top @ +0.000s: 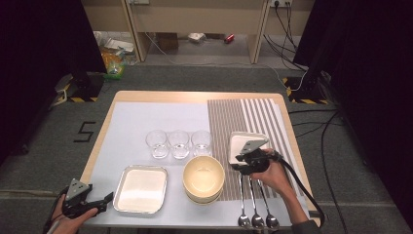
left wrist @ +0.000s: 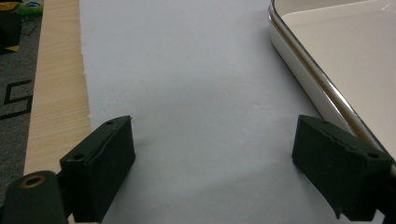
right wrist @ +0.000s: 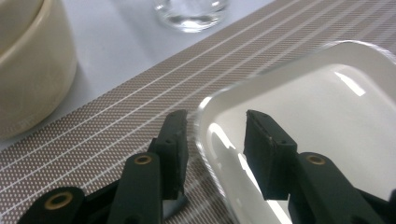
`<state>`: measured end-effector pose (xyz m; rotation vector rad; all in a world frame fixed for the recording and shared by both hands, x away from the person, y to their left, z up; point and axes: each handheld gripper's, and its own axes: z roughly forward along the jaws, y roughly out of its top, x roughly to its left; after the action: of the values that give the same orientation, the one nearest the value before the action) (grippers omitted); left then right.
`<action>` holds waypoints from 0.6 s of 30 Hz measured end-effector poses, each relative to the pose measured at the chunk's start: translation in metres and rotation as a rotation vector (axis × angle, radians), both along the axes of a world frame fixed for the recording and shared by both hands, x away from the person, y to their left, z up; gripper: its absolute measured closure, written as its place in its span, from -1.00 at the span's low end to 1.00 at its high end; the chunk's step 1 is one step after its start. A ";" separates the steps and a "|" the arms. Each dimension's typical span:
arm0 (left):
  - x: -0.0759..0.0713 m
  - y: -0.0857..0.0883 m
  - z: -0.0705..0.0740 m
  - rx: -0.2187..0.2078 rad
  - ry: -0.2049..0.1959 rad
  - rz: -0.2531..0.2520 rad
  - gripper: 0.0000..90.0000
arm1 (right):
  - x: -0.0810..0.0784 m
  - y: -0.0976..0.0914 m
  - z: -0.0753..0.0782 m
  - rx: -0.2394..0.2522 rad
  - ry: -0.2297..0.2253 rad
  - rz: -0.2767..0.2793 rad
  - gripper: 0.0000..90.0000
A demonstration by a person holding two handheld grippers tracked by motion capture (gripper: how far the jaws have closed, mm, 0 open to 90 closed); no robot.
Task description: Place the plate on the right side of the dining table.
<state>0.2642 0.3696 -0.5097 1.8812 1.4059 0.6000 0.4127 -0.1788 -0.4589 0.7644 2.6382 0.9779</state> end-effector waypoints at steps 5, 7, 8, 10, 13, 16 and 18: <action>0.000 0.000 0.000 0.002 0.000 0.002 -0.74 | 0.001 -0.029 0.011 -0.010 -0.008 -0.135 0.28; 0.000 0.000 0.000 0.001 0.000 0.002 -0.74 | 0.001 -0.038 0.011 -0.009 0.005 -0.165 0.28; 0.000 0.000 0.000 0.001 0.000 0.001 -0.74 | 0.001 -0.041 0.011 0.000 0.006 -0.184 0.28; 0.000 0.000 0.000 0.001 0.000 0.001 -0.74 | 0.002 -0.047 0.013 -0.011 -0.005 -0.228 0.28; 0.000 0.000 0.000 0.001 0.000 0.001 -0.74 | 0.001 -0.055 0.015 -0.022 -0.021 -0.290 0.27; 0.000 0.000 0.000 0.001 -0.001 0.001 -0.74 | 0.001 -0.061 0.015 -0.041 -0.021 -0.334 0.28; 0.000 0.000 0.000 0.001 -0.001 0.001 -0.74 | 0.000 -0.064 0.013 -0.059 -0.034 -0.341 0.28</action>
<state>0.2641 0.3694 -0.5097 1.8813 1.4066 0.6023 0.4132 -0.2424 -0.4462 1.1244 2.3862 0.8073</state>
